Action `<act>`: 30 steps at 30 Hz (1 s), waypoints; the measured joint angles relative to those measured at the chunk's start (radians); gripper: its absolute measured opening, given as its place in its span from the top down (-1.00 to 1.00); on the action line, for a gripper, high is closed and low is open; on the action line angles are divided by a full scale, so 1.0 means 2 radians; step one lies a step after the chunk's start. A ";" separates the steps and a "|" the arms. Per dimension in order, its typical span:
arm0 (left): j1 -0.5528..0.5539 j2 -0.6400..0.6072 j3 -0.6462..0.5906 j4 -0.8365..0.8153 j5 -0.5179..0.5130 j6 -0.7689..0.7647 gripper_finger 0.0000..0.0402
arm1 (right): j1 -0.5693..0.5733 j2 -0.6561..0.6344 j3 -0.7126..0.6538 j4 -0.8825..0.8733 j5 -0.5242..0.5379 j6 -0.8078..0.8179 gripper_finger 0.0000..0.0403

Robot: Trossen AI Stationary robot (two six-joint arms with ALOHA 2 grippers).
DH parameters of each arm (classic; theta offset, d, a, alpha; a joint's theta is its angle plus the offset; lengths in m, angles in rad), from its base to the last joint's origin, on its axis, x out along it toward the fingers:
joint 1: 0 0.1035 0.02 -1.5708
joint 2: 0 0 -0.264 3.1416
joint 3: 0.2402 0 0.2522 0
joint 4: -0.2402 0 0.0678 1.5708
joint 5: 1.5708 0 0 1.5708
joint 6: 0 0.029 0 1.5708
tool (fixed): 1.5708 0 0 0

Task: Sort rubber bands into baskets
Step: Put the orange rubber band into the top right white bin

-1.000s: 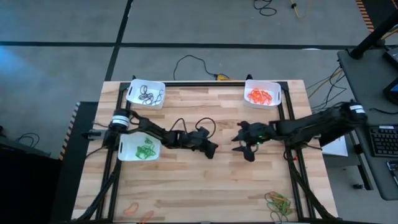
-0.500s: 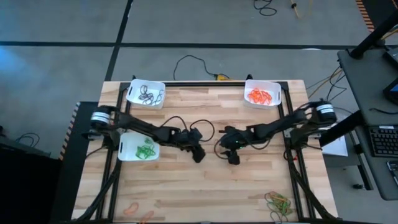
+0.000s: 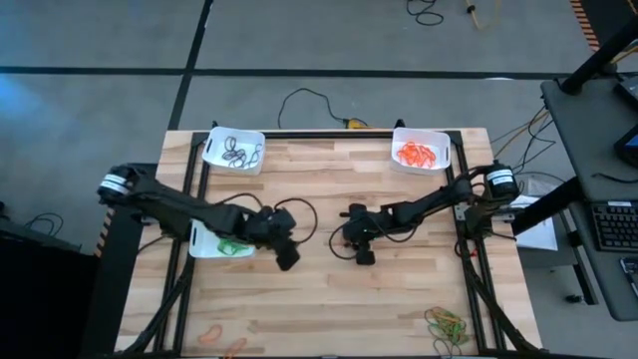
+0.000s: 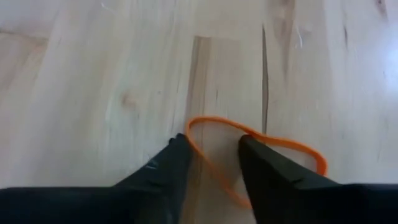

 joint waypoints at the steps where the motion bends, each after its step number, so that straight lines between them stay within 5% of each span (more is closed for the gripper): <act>1: -0.006 -0.007 0.000 -0.009 -0.003 -0.006 0.15 | -0.001 0.000 0.000 -0.002 0.000 -0.005 0.45; 6: -0.043 -0.035 0.000 -0.047 -0.004 -0.049 0.16 | -0.007 0.001 0.000 -0.005 0.007 -0.024 0.89; 13: -0.131 -0.050 0.000 -0.113 -0.003 -0.156 0.17 | -0.017 -0.073 0.038 -0.137 0.066 0.023 0.95; 17: -0.179 -0.039 -0.001 -0.133 -0.002 -0.228 0.17 | -0.045 -0.146 0.083 -0.240 0.151 0.009 0.95; 22: -0.209 -0.026 -0.001 -0.132 -0.002 -0.291 0.17 | -0.148 -0.219 0.106 -0.317 0.265 0.014 0.95; 30: -0.224 -0.009 -0.001 -0.127 -0.002 -0.331 0.17 | -0.392 -0.239 0.081 -0.368 0.179 0.123 0.95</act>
